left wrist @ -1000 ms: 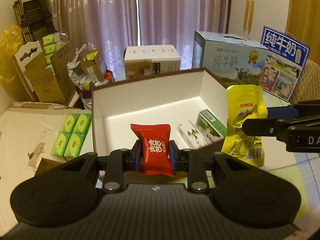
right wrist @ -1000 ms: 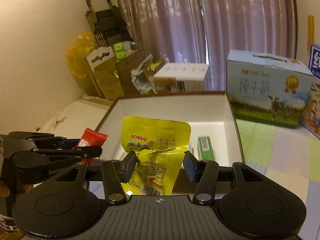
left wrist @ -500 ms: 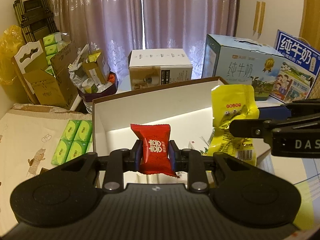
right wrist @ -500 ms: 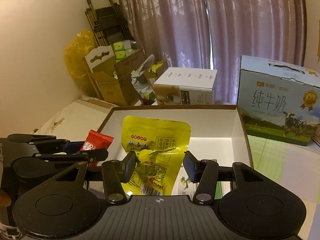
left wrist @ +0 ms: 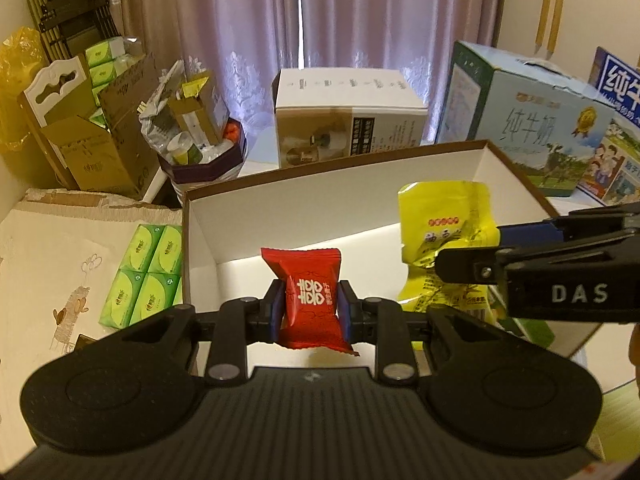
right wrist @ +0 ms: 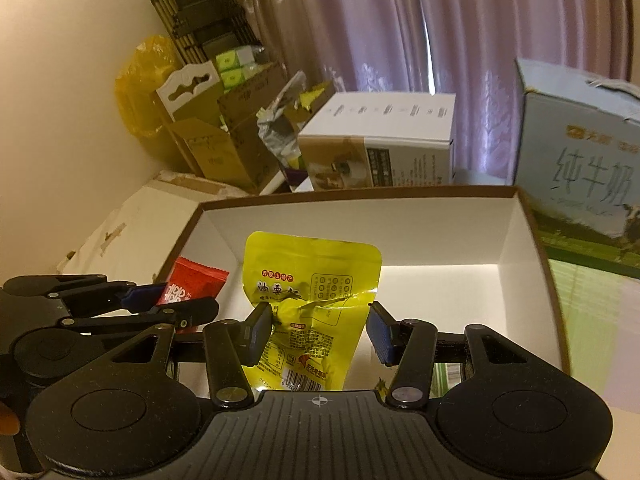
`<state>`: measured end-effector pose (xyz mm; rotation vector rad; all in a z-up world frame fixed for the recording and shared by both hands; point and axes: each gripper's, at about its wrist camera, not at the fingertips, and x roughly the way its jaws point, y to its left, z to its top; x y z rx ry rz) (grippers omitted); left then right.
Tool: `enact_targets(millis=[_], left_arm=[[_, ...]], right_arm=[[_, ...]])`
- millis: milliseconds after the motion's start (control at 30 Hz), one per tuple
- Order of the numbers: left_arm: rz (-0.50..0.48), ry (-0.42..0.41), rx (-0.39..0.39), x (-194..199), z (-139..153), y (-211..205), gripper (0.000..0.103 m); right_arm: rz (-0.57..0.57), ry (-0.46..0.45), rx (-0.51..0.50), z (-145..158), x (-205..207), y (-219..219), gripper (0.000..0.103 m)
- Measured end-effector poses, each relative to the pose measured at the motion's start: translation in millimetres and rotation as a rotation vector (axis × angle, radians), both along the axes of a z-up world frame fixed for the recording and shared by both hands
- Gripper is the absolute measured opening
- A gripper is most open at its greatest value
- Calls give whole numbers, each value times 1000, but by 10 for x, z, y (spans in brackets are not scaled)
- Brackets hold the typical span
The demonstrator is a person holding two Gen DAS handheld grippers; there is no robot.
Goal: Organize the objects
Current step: 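Carry the red packet and yellow pouch up over the brown box, then open both tools to drop the packet and pouch into the box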
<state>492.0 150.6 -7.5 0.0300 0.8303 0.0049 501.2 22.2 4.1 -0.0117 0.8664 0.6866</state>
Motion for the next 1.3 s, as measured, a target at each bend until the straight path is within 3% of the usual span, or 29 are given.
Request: enact_targets(millis=[367, 767, 933, 1300], left_arm=[[5, 50, 13, 294, -247, 39, 23], [11, 77, 16, 411, -392, 48, 23], [14, 85, 17, 415, -421, 58, 23], [22, 88, 15, 440, -436, 67, 24]], right_arm=[[0, 76, -52, -375, 351, 185, 48], [35, 118, -98, -592, 518, 282, 49], [57, 109, -145, -631, 522, 329, 64], [3, 143, -124, -626, 546, 143, 64]])
